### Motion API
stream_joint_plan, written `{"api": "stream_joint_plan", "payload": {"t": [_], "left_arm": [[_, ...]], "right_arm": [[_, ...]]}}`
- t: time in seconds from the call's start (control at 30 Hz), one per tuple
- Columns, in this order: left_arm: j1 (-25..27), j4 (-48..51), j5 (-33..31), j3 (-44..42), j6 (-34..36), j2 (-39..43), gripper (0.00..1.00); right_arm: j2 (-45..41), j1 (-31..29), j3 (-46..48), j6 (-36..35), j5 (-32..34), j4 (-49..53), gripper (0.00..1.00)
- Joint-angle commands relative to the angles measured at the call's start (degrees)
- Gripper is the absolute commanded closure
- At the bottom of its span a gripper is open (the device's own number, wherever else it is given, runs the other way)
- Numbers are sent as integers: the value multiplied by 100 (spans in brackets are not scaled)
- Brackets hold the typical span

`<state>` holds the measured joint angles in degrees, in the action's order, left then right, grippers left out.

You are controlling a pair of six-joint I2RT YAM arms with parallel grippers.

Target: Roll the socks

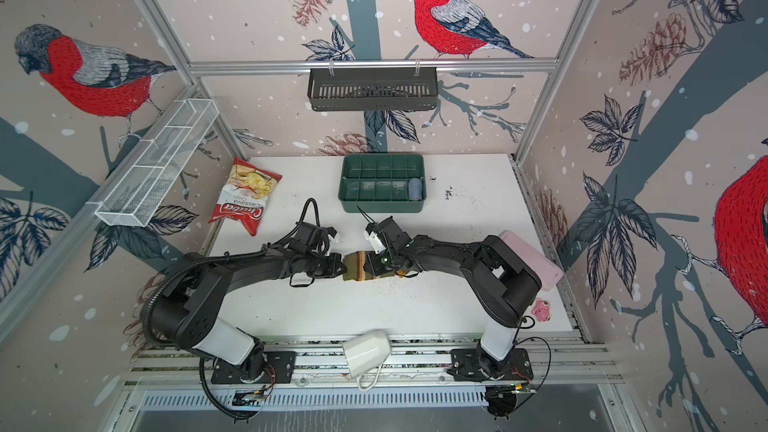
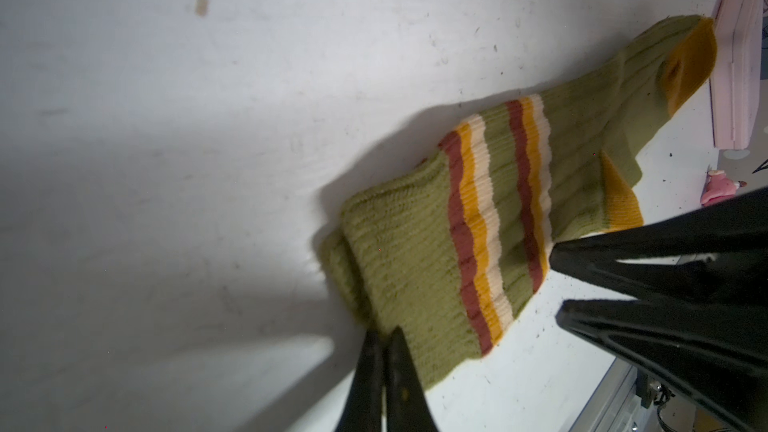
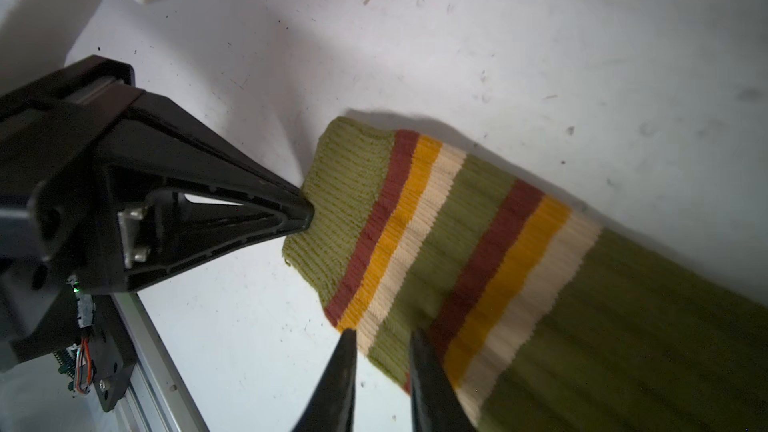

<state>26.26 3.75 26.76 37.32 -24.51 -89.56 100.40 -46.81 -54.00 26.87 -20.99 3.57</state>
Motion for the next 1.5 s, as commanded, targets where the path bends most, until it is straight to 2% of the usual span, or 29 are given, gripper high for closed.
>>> {"api": "stream_joint_plan", "payload": {"t": [0.0, 0.5, 0.7, 1.23, 1.47], "left_arm": [[-14, 218, -8, 94, 124, 60, 100], [6, 557, 131, 455, 225, 219, 100], [231, 716, 209, 785, 267, 113, 100], [441, 2338, -877, 1685, 967, -193, 100], [450, 2841, -1218, 1954, 1175, -268, 100]], "right_arm": [[117, -20, -49, 107, -168, -235, 77], [379, 55, 121, 300, -429, -693, 80], [474, 111, 189, 389, -511, -838, 81], [-278, 645, 651, 356, -433, -703, 77], [-252, 766, 793, 335, -505, -776, 78]]}}
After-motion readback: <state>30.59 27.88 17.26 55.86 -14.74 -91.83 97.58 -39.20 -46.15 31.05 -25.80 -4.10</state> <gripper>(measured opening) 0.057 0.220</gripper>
